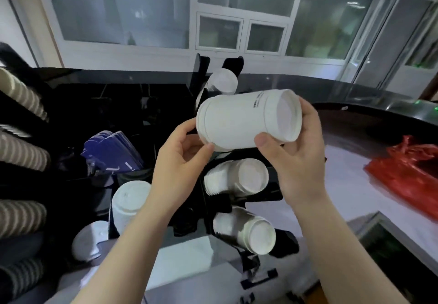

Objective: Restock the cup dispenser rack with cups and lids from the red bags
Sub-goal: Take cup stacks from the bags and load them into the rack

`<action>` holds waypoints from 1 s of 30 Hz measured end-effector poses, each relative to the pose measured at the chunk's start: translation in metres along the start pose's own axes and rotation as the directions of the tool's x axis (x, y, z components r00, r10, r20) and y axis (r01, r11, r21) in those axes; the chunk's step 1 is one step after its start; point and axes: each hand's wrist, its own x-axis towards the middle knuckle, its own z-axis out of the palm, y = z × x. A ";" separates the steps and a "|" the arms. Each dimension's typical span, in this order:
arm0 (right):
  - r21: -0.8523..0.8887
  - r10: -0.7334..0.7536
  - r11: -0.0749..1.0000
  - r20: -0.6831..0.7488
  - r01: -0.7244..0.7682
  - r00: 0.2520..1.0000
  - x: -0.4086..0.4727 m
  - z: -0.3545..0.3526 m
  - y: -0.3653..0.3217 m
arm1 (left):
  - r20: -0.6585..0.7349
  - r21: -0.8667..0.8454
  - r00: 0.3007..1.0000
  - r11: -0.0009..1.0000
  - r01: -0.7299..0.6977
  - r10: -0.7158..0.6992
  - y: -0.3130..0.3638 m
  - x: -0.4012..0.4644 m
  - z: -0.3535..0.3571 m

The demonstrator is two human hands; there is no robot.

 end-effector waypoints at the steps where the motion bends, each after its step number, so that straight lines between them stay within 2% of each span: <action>1: 0.003 0.011 1.000 0.005 -0.011 1.000 -0.008 -0.003 -0.003 | -0.005 0.036 1.000 0.999 0.005 -0.005 0.002 -0.008 0.000; 4: 0.008 0.051 0.999 0.030 -0.052 0.998 -0.031 -0.021 -0.013 | -0.046 0.115 0.999 0.993 0.031 -0.026 0.009 -0.035 0.006; 14: -0.025 0.205 0.978 -0.051 -0.206 0.977 -0.131 -0.106 -0.029 | -0.213 0.073 0.941 0.956 0.284 -0.263 0.019 -0.156 0.042; 19: -0.186 0.235 0.954 -0.031 -0.237 0.971 -0.150 -0.107 -0.019 | -0.278 0.094 0.912 0.936 0.338 -0.301 0.027 -0.184 0.040; 23: -0.315 0.270 0.920 0.082 -0.232 0.959 -0.144 -0.095 -0.004 | -0.316 0.112 0.894 0.923 0.368 -0.318 0.029 -0.189 0.036; 26: -0.485 0.312 0.851 0.158 -0.202 0.937 -0.140 -0.083 0.014 | -0.332 0.114 0.883 0.916 0.385 -0.330 0.029 -0.192 0.030; 30: -0.696 0.409 0.687 0.129 -0.211 0.904 -0.148 -0.082 0.044 | -0.360 0.130 0.873 0.908 0.397 -0.330 0.027 -0.193 0.020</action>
